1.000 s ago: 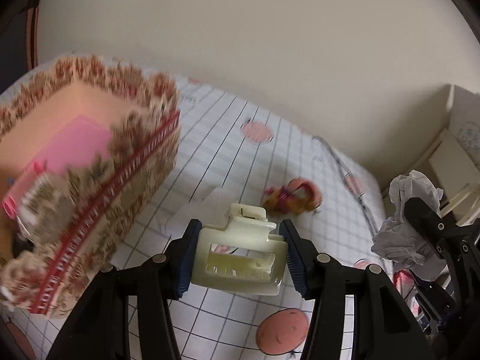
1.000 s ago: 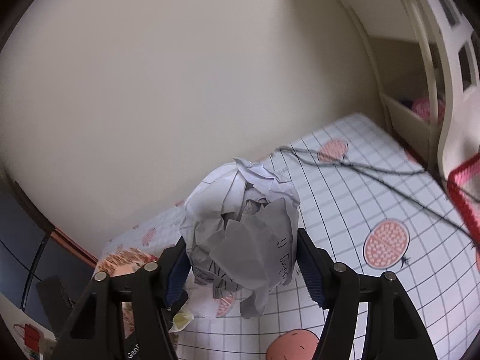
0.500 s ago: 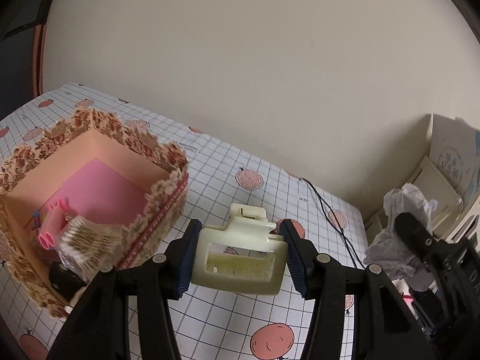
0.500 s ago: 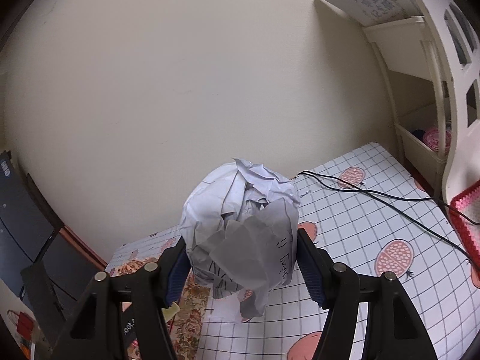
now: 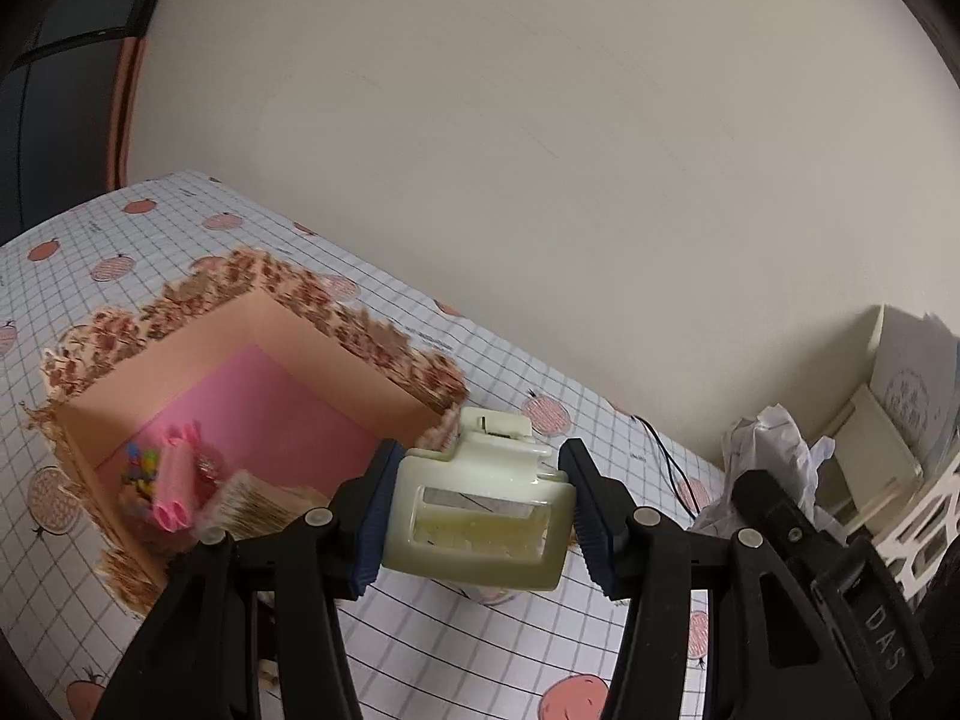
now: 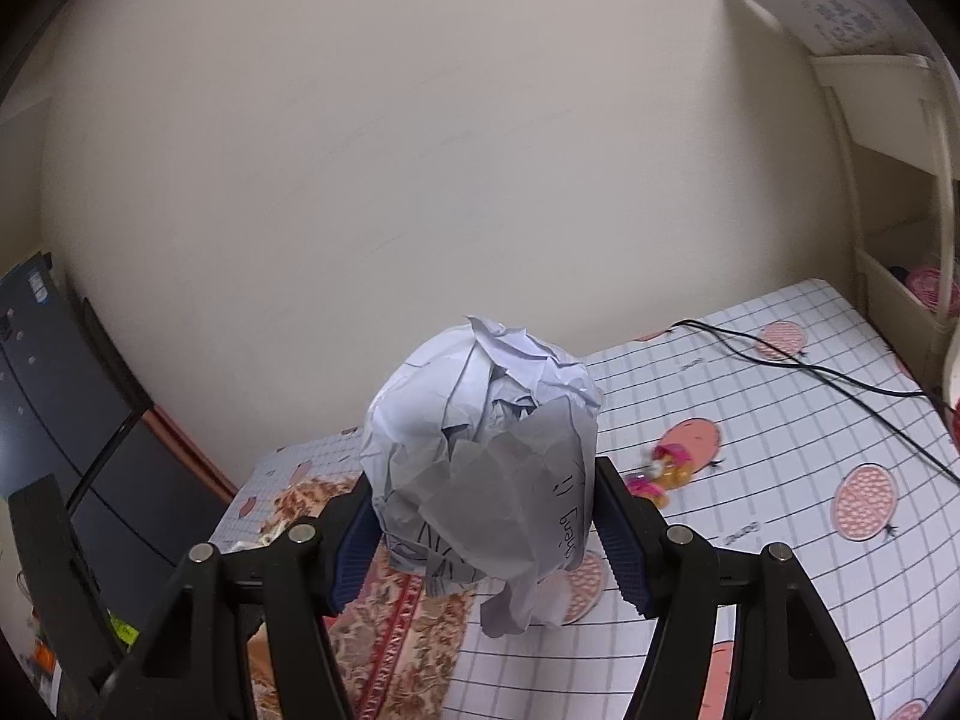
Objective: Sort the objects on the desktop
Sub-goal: 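Lift and carry the hair clip and paper ball over the floral box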
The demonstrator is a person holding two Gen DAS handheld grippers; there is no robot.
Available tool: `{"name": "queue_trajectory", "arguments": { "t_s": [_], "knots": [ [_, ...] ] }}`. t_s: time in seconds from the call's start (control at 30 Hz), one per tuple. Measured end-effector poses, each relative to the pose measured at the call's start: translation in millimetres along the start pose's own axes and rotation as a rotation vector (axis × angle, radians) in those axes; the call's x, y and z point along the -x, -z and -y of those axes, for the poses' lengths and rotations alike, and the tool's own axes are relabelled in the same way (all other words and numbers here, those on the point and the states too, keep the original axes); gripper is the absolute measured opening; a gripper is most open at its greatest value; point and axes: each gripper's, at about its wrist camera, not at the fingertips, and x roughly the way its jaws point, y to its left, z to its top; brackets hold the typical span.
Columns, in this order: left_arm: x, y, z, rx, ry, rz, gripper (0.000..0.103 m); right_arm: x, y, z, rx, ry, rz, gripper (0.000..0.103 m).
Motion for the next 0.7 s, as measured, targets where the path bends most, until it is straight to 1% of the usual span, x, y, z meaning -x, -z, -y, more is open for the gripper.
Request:
{"name": "queue_trajectory", "arguments": {
  "t_s": [0.23,0.5,0.7],
  "knots": [
    [7.5,-11.6,-33.9,0.062,-0.036,0.025,0.055,-2.6,10.2,-29.9,0.059,-0.035,-0.016,0.068],
    [17.7,-25.1,-68.4,0.125,-0.064,0.061,0.055,-7.9,21.4,-50.8,0.093,-0.063,-0.040,0.068],
    [28.2,-30.9,-94.1,0.172,-0.092,0.091,0.055,-14.2,35.1,-76.2,0.158,-0.100,-0.069,0.068]
  ]
}}
